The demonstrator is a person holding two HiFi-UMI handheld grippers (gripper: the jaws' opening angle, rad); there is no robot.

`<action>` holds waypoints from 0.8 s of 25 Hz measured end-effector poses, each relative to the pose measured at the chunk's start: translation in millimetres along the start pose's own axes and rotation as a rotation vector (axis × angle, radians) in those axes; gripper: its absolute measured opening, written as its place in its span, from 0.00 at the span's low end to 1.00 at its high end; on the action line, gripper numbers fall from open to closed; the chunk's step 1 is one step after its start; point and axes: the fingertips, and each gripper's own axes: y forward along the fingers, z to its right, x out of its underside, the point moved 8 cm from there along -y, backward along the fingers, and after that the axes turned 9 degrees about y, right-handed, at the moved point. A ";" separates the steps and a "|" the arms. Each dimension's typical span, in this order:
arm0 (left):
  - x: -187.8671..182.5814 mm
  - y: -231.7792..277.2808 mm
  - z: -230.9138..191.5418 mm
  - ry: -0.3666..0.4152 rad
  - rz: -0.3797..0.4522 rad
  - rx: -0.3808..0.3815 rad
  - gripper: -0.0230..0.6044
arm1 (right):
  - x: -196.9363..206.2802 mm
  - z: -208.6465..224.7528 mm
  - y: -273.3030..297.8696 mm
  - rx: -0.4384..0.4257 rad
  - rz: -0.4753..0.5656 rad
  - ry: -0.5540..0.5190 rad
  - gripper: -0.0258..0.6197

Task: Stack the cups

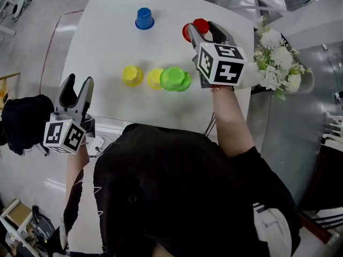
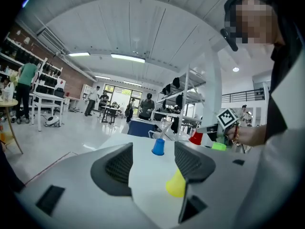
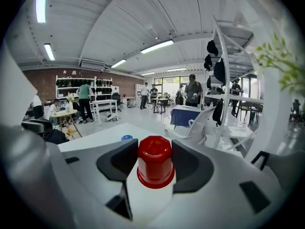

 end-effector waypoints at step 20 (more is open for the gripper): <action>-31.1 30.4 -55.3 0.056 0.042 0.286 0.49 | -50.0 -100.7 -86.6 0.061 0.174 0.068 0.38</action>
